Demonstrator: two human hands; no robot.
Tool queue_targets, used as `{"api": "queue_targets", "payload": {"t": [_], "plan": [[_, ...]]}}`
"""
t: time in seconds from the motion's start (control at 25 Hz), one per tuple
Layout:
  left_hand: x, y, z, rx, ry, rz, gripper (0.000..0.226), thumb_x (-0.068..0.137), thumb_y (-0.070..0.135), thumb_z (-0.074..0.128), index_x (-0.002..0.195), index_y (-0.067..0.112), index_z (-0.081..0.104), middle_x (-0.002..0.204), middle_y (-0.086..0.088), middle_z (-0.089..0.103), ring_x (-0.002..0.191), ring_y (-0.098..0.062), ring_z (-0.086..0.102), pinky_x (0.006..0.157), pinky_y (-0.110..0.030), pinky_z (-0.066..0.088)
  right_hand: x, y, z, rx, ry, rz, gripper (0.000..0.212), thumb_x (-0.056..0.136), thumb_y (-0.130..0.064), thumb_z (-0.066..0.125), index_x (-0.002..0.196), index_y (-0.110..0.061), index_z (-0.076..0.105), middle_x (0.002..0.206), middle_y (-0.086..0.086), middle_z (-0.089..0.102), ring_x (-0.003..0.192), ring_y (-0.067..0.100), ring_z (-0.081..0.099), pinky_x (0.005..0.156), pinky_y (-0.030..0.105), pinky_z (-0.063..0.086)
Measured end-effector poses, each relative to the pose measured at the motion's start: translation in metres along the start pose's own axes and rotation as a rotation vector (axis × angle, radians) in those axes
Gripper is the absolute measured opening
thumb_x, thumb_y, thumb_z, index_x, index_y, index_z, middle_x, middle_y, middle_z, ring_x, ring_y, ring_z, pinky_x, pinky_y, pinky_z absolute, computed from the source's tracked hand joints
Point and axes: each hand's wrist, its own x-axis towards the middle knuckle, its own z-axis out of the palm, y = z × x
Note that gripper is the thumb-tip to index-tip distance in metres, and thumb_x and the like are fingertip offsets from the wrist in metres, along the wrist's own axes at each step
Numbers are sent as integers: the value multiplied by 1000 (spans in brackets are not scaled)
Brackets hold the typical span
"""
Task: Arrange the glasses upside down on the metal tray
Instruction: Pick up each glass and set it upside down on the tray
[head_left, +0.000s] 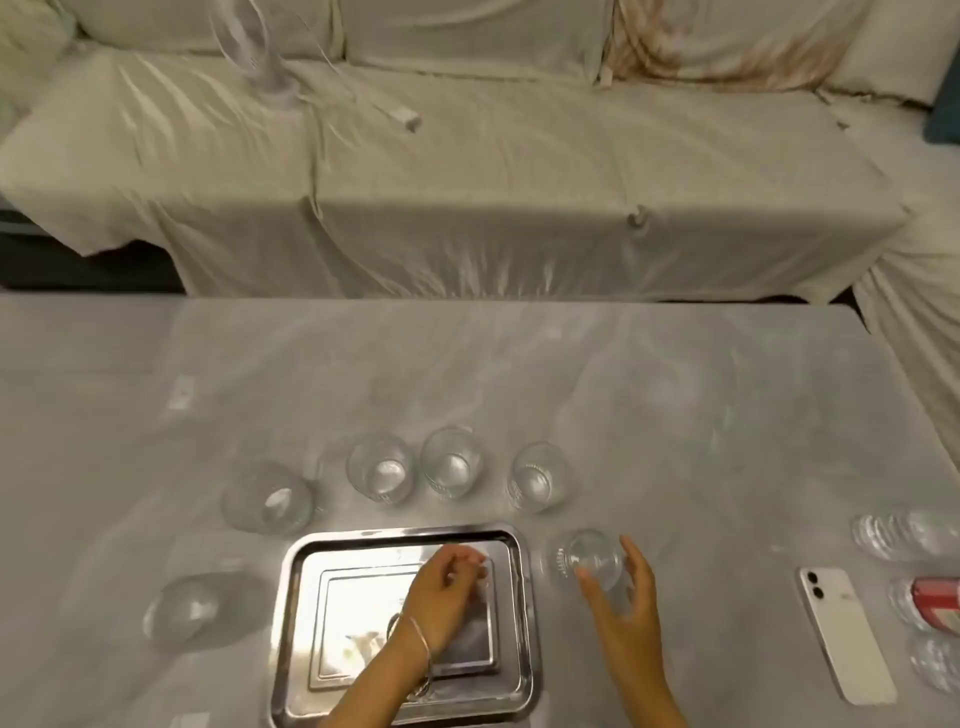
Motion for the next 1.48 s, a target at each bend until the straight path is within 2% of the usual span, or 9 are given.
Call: {"api": "queue_targets", "payload": {"t": [0.16,0.44,0.56,0.72,0.8,0.88,1.04,1.24,1.48], "plan": [[42,-12,35,55,-147,127,14,88,21,54,92,12,64,82,0,64,67,-7,57,58,-12,45,35,38,9,171,-83,-60,82,52,-68,72,123,-31,54,127,-6,59,119,12,55,103,39,44],[86,-47,67,248,-418,387,45,78,53,56,120,36,57,121,7,64,115,-8,56,101,-30,45,60,80,21,379,-170,-212,55,63,-50,68,114,-31,61,112,-3,70,106,10,65,83,28,49],[85,-60,72,252,-454,522,48,78,57,53,123,42,52,127,12,60,121,-3,51,106,-29,41,56,83,30,473,-144,-270,66,58,-67,69,114,-35,59,112,-6,70,106,10,65,89,31,49],[53,-57,69,129,-314,674,36,83,52,47,118,43,49,128,12,56,116,14,48,98,-7,36,36,73,46,598,-86,-356,56,73,-62,61,119,-31,55,123,4,63,115,20,59,99,39,45],[29,-50,54,117,-247,783,44,81,57,47,121,38,50,128,12,56,119,11,47,96,-4,34,17,63,54,657,-151,-398,55,76,-58,59,123,-31,52,126,4,63,118,21,59,100,41,45],[14,-45,33,96,-234,815,37,87,45,48,122,34,50,126,13,57,117,11,49,95,-5,36,-1,54,61,668,-264,-420,51,80,-52,59,126,-31,49,126,4,63,117,20,60,99,41,46],[3,-50,-5,33,-205,797,40,87,35,46,126,27,51,121,16,59,108,16,53,89,-4,41,-19,45,82,593,-443,-420,56,78,-48,54,131,-33,44,126,3,62,114,18,62,96,38,49],[5,-75,-12,-41,-167,660,30,94,21,40,122,33,44,109,21,56,83,29,53,70,3,43,-16,55,96,522,-507,-341,31,93,-31,48,125,-33,48,118,1,65,106,15,65,92,36,53],[15,-85,-9,-22,-126,652,34,94,18,41,127,26,44,109,18,55,86,26,54,72,2,41,0,66,99,503,-518,-287,33,93,-30,49,126,-29,50,123,7,65,113,22,63,101,47,47]]}}
